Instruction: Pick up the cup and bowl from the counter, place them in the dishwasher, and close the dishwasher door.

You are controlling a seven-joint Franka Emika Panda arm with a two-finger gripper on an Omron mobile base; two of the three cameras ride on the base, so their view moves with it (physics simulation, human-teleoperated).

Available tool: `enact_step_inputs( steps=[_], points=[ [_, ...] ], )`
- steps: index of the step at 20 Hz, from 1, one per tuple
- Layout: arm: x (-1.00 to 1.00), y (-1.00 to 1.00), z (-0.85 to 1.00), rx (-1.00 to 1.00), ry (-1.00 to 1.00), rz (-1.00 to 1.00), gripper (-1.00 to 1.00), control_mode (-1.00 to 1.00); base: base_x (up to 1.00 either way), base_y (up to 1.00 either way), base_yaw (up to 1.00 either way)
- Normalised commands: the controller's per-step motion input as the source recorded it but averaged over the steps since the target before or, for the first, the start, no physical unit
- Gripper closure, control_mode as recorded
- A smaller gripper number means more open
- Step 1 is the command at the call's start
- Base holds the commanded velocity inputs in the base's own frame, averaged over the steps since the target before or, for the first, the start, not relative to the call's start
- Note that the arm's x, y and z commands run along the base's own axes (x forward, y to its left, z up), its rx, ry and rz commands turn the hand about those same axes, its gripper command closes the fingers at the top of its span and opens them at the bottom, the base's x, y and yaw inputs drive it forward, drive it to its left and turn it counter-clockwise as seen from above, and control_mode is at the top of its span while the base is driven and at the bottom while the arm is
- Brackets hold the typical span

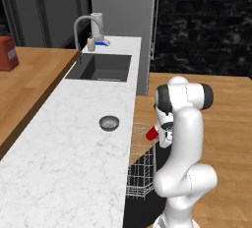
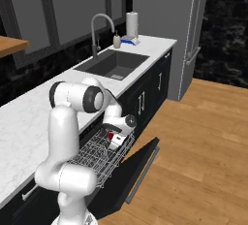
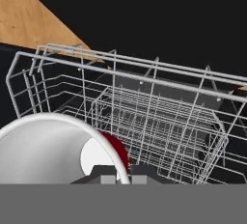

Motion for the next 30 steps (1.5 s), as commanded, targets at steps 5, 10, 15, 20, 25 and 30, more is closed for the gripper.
enact_step_inputs(
  steps=[5, 10, 15, 20, 25, 30],
  points=[
    [0.41, 0.19, -0.3, 0.0, 0.0, 0.0, 1.0, -1.0, 0.0, 0.0, 0.0],
    [0.42, 0.29, -0.16, -0.01, 0.02, 0.0, 1.0, -1.0, 0.0, 0.0, 0.0],
    [0.51, 0.06, -0.4, 0.0, 0.03, 0.0, 1.0, -1.0, 0.0, 0.0, 0.0],
    [0.36, 0.0, -0.49, 0.0, 0.01, 0.0, 1.0, -1.0, 0.0, 0.0, 0.0],
    [0.27, 0.0, -0.5, 0.0, 0.02, 0.0, 1.0, -1.0, 0.0, 0.0, 0.0],
    [0.2, 0.0, -0.47, -0.01, 0.04, 0.0, 1.0, -1.0, 0.0, 0.0, 0.0]
  ],
)
